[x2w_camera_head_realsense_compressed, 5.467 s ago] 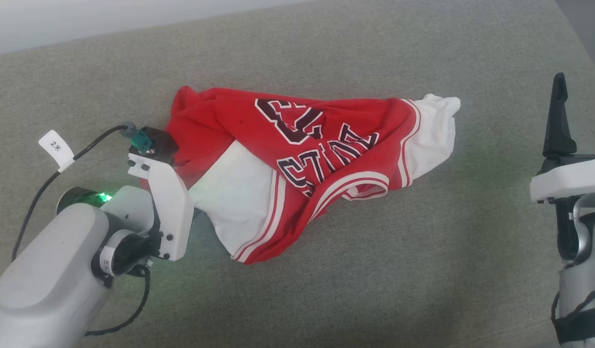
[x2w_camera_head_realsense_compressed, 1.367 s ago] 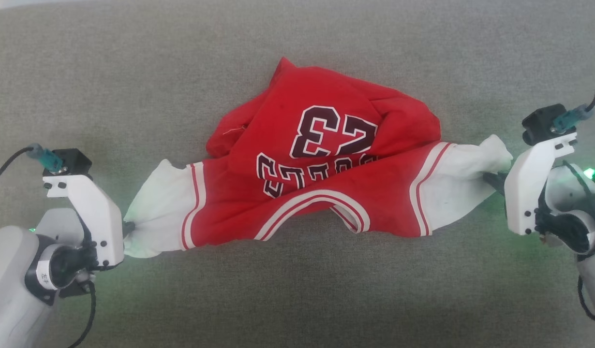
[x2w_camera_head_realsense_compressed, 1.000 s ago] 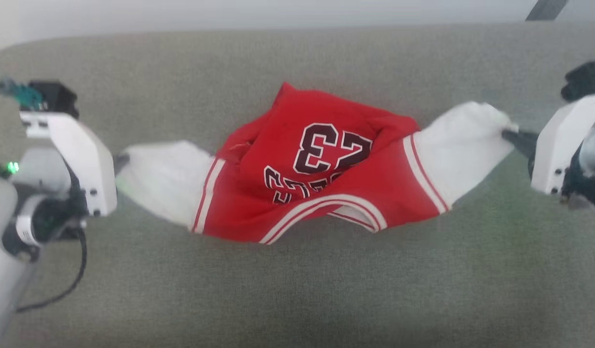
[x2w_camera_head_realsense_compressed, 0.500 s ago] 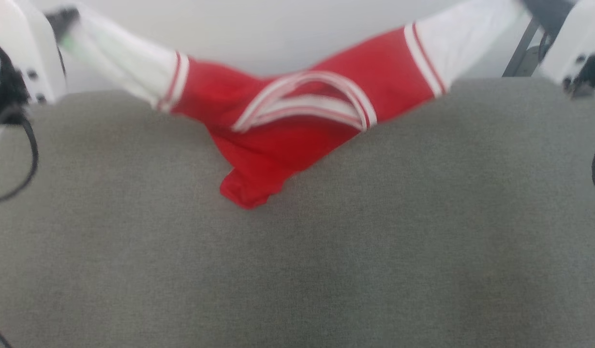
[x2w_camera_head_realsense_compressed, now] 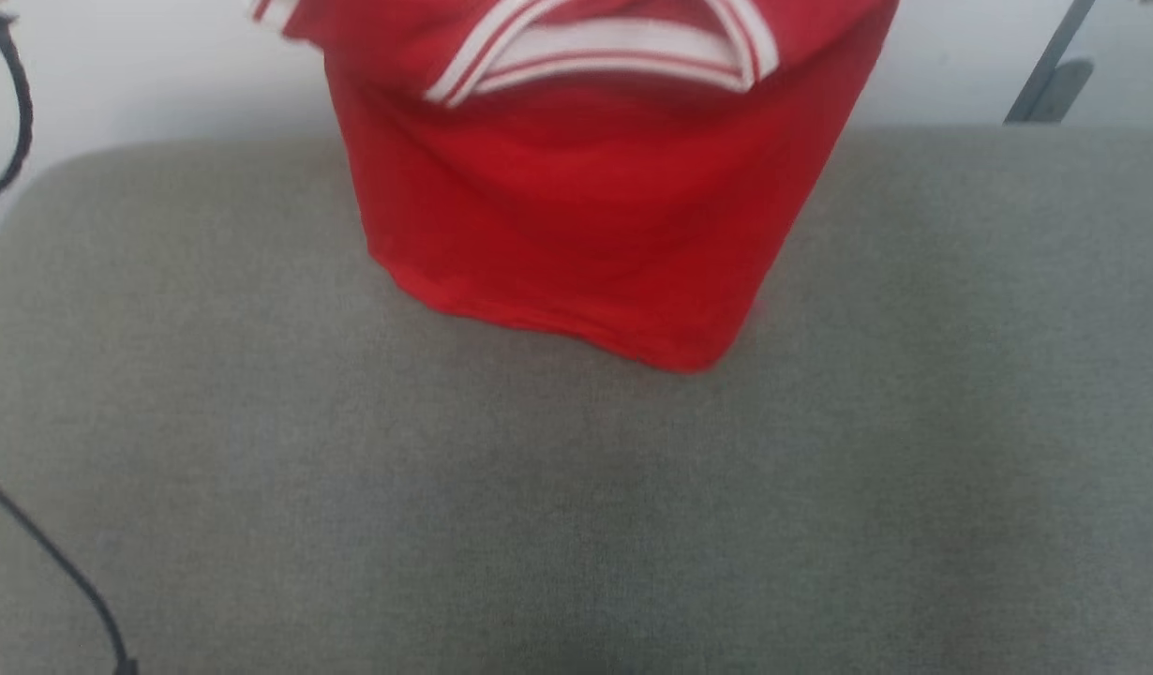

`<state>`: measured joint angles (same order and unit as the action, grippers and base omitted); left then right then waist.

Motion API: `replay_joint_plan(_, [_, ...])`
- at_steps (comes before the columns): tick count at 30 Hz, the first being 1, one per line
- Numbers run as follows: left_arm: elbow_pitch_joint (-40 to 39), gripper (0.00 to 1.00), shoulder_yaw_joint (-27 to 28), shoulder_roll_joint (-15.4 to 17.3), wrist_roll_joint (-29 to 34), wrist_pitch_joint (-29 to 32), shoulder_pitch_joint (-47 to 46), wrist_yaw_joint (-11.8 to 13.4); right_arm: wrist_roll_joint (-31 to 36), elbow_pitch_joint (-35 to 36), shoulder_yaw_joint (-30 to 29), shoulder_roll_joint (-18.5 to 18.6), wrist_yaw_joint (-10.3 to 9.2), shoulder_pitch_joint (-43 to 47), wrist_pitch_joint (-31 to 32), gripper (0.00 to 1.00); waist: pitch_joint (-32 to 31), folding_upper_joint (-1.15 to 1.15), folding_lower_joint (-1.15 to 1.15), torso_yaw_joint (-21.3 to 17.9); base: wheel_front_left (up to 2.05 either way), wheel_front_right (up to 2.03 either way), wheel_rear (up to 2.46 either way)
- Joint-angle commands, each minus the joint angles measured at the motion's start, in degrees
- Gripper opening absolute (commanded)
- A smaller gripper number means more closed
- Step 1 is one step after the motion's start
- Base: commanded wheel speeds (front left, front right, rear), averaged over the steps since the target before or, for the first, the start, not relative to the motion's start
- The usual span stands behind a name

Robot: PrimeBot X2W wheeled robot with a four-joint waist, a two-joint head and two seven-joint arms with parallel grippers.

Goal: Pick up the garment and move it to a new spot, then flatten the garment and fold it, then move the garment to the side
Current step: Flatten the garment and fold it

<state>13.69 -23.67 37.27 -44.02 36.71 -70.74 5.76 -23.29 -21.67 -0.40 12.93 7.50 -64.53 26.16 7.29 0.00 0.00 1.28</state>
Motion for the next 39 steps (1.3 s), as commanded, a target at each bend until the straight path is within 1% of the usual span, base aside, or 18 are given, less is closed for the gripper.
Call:
replay_joint_plan(1, [1.15, 0.0, -0.22, -0.63, 1.16, -1.47, -1.61, -0.45, 0.84, -1.14, 0.27, 0.31, -0.02, -1.68, -2.52, 0.0, 3.11, 0.0, 0.0, 0.47, 0.0, 0.0, 0.0])
replay_joint_plan(5, [4.73, 0.0, -0.66, -2.55, 3.63, -5.51, -5.95, -0.82, 4.02, -4.89, 1.98, 1.51, -0.02, -6.43, -8.87, 0.0, 8.51, 0.0, 0.0, 0.75, 0.0, 0.0, 0.0])
replay_joint_plan(9, [9.12, 0.0, -0.52, -4.92, 6.04, -11.94, -11.19, -0.82, 7.61, -9.82, 3.34, 2.79, -0.02, -12.46, -18.51, 0.0, 13.88, 0.0, 0.0, 1.09, 0.0, 0.0, 0.0])
replay_joint_plan(11, [11.07, 0.0, -0.56, -5.93, 8.18, -16.81, -13.99, -1.19, 10.57, -12.26, 3.94, 3.26, -0.03, -15.26, -24.59, 0.0, 16.09, 0.0, 0.0, 1.29, 0.0, 0.0, 0.0])
replay_joint_plan(15, [14.91, 0.0, -0.14, -8.17, 11.09, -27.75, -18.52, -1.46, 16.77, -17.59, 2.44, 3.53, -0.05, -20.17, -36.81, 0.0, 19.32, 0.0, 0.0, 1.94, 0.0, 0.0, 0.0])
replay_joint_plan(18, [17.17, 0.0, 0.29, -9.24, 13.26, -36.82, -20.97, -1.07, 22.86, -19.66, 1.64, 3.43, -0.05, -22.04, -40.49, 0.0, 20.62, 0.0, 0.0, 2.56, 0.0, 0.0, 0.0])
replay_joint_plan(19, [18.33, 0.0, 0.3, -9.79, 13.56, -39.09, -20.79, -0.98, 24.46, -20.32, 1.46, 3.43, -0.05, -22.07, -40.89, 0.0, 20.86, 0.0, 0.0, 2.81, 0.0, 0.0, 0.0])
replay_joint_plan(21, [20.89, 0.0, -0.34, -10.77, 13.64, -41.68, -19.36, -2.24, 27.06, -21.69, 2.41, 3.26, -0.05, -20.45, -41.27, 0.0, 20.95, 0.0, 0.0, 3.18, 0.0, 0.0, 0.0])
replay_joint_plan(22, [23.79, 0.0, -1.07, -11.5, 12.86, -41.64, -17.44, -3.38, 27.46, -23.71, 3.13, 3.17, -0.05, -18.51, -41.31, 0.0, 20.66, 0.0, 0.0, 3.51, 0.0, 0.0, 0.0])
replay_joint_plan(23, [24.9, 0.0, -1.17, -11.84, 12.26, -41.75, -16.7, -3.84, 27.59, -24.81, 3.85, 3.26, -0.05, -17.61, -41.32, 0.0, 20.47, 0.0, 0.0, 3.61, 0.0, 0.0, 0.0])
replay_joint_plan(25, [27.49, 0.0, -1.73, -12.31, 11.18, -40.26, -14.1, -4.7, 25.48, -27.61, 4.88, 3.02, -0.06, -15.68, -41.34, 0.0, 19.77, 0.0, 0.0, 3.86, 0.0, 0.0, 0.0])
replay_joint_plan(26, [27.49, 0.0, -1.73, -12.31, 11.18, -40.26, -14.1, -4.7, 25.48, -27.61, 4.88, 3.02, -0.06, -15.68, -41.34, 0.0, 19.77, 0.0, 0.0, 3.86, 0.0, 0.0, 0.0])
replay_joint_plan(27, [28.27, 0.0, -2.09, -12.44, 10.81, -39.95, -12.87, -5.27, 24.42, -29.15, 5.75, 2.91, -0.06, -14.55, -41.06, 0.0, 19.35, 0.0, 0.0, 3.99, 0.0, 0.0, 0.0])
replay_joint_plan(29, [30.19, 0.0, -2.5, -12.78, 9.75, -38.43, -9.8, -6.12, 20.66, -32.05, 8.39, 2.11, -0.06, -11.87, -39.6, 0.0, 18.33, 0.0, 0.0, 4.23, 0.0, 0.0, 0.0])
replay_joint_plan(31, [31.7, 0.0, -2.91, -12.94, 8.53, -36.19, -6.63, -6.87, 15.31, -33.89, 10.82, 1.65, -0.05, -9.23, -36.56, 0.0, 17.11, 0.0, 0.0, 4.26, 0.0, 0.0, 0.0])
replay_joint_plan(33, [32.39, 0.0, -3.59, -13.04, 7.36, -33.58, -3.38, -7.81, 9.75, -33.9, 13.15, 2.2, -0.06, -6.83, -33.26, 0.0, 15.7, 0.0, 0.0, 4.22, 0.0, 0.0, 0.0])
replay_joint_plan(35, [32.56, 0.0, -4.19, -12.74, 6.26, -30.86, 0.23, -8.5, 4.02, -32.33, 16.33, 2.96, -0.06, -3.26, -29.56, 0.0, 14.24, 0.0, 0.0, 4.1, 0.0, 0.0, 0.0])
replay_joint_plan(39, [30.43, 0.0, -4.9, -11.19, 4.18, -26.22, 8.23, -9.17, -5.69, -25.76, 22.34, 6.9, -0.06, 4.38, -21.76, 0.0, 11.24, 0.0, 0.0, 3.61, 0.0, 0.0, 0.0])
